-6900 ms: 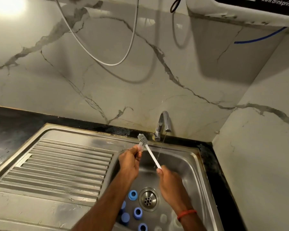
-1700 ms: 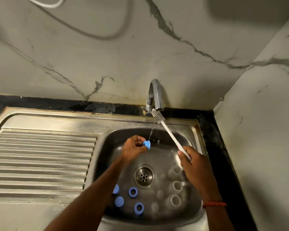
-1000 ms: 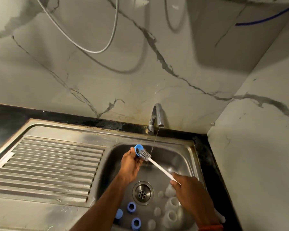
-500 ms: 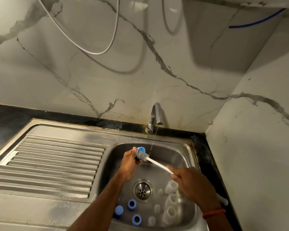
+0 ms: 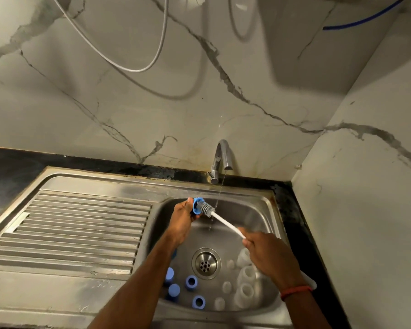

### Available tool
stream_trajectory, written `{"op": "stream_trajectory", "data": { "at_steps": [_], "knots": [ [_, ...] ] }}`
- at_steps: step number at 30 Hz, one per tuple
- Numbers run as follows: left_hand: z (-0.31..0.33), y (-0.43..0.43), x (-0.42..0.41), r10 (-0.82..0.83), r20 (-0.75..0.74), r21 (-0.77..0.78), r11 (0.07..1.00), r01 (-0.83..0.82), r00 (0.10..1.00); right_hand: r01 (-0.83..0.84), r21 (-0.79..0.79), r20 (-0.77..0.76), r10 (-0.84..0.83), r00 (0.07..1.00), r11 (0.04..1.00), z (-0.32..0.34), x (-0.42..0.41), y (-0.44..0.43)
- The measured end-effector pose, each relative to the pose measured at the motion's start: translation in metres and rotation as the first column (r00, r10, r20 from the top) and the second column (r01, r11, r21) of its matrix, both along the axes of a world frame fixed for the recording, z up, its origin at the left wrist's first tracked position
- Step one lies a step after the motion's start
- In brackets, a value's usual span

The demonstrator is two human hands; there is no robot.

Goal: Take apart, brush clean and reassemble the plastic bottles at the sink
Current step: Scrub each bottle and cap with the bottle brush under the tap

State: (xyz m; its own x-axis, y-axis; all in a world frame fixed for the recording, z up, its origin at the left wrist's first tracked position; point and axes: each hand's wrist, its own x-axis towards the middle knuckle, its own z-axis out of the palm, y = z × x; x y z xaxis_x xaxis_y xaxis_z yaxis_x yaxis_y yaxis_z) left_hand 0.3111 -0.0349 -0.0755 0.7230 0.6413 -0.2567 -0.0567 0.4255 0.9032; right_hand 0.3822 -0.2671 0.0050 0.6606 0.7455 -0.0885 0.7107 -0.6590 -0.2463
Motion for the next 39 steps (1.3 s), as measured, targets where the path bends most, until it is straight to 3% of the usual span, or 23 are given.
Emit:
{"op": "stream_trajectory", "data": {
  "at_steps": [2, 5, 9, 14, 20, 22, 24, 26, 27, 28, 29, 30, 31, 32, 33, 34, 36, 38, 39],
  "knots": [
    [-0.004, 0.002, -0.004, 0.003, 0.009, -0.026, 1.0, -0.003, 1.0, -0.056, -0.02, -0.055, 0.055, 0.997, 0.998, 0.001, -0.009, 0.002],
    [-0.007, 0.002, -0.012, 0.005, 0.096, -0.082, 0.997, 0.003, 0.995, -0.051, 0.082, -0.138, 0.062, 0.988, 0.995, 0.012, -0.005, 0.006],
    [0.002, 0.013, -0.017, 0.036, 0.199, -0.099, 0.995, -0.016, 0.979, -0.017, 0.085, -0.028, 0.019, 0.999, 0.996, 0.01, -0.012, 0.014],
    [-0.002, 0.016, -0.029, 0.058, 0.211, -0.145, 0.989, -0.028, 0.976, -0.093, 0.068, -0.169, 0.104, 0.98, 0.993, 0.01, -0.015, 0.017],
    [0.01, 0.014, -0.022, 0.049, 0.251, -0.14, 0.99, -0.014, 0.967, -0.047, 0.099, -0.081, 0.055, 0.995, 0.994, 0.009, -0.022, 0.033],
    [0.006, 0.014, -0.024, 0.04, 0.216, -0.102, 0.995, -0.018, 0.976, -0.056, 0.081, -0.169, 0.069, 0.983, 0.995, 0.008, -0.027, 0.039],
    [0.0, 0.014, -0.03, 0.062, 0.195, -0.11, 0.993, -0.041, 0.979, 0.049, 0.137, -0.469, 0.021, 0.883, 0.989, 0.012, -0.024, 0.039],
    [-0.001, 0.014, -0.033, 0.071, 0.2, -0.118, 0.992, -0.048, 0.977, 0.253, 0.132, -0.795, -0.05, 0.605, 0.958, 0.016, -0.022, 0.033],
    [0.001, 0.015, -0.034, 0.073, 0.208, -0.114, 0.992, -0.05, 0.975, 0.28, 0.126, -0.837, -0.049, 0.544, 0.952, 0.016, -0.02, 0.029],
    [0.001, 0.016, -0.034, 0.073, 0.214, -0.103, 0.993, -0.052, 0.974, 0.259, 0.15, -0.811, -0.031, 0.584, 0.954, 0.013, -0.019, 0.026],
    [0.002, 0.016, -0.032, 0.069, 0.22, -0.091, 0.995, -0.05, 0.973, 0.198, 0.196, -0.695, -0.006, 0.719, 0.96, 0.01, -0.018, 0.024],
    [0.004, 0.016, -0.031, 0.061, 0.223, -0.081, 0.996, -0.043, 0.973, 0.092, 0.219, -0.429, 0.011, 0.903, 0.971, 0.007, -0.015, 0.023],
    [0.004, 0.015, -0.029, 0.051, 0.223, -0.073, 0.997, -0.035, 0.973, -0.009, 0.208, -0.062, 0.023, 0.998, 0.978, 0.002, -0.011, 0.021],
    [0.003, 0.014, -0.027, 0.042, 0.222, -0.068, 0.997, -0.027, 0.974, -0.083, 0.192, 0.258, 0.032, 0.966, 0.978, -0.004, -0.008, 0.018],
    [0.001, 0.012, -0.024, 0.035, 0.23, -0.076, 0.997, -0.018, 0.972, -0.145, 0.208, 0.472, 0.031, 0.881, 0.967, -0.006, -0.004, 0.016],
    [0.001, 0.01, -0.022, 0.029, 0.239, -0.084, 0.996, -0.009, 0.971, -0.175, 0.243, 0.559, 0.01, 0.829, 0.954, -0.008, -0.001, 0.015],
    [0.005, 0.008, -0.018, 0.021, 0.258, -0.09, 0.996, 0.003, 0.966, -0.215, 0.31, 0.579, -0.005, 0.815, 0.926, -0.011, 0.008, 0.012],
    [0.012, 0.009, -0.014, 0.03, 0.278, -0.107, 0.994, -0.001, 0.96, -0.178, 0.34, 0.473, -0.005, 0.881, 0.923, -0.015, 0.008, 0.012],
    [0.014, 0.01, -0.012, 0.044, 0.29, -0.117, 0.993, -0.01, 0.956, -0.094, 0.374, 0.308, -0.028, 0.951, 0.923, -0.016, 0.003, 0.013]
  ]
}}
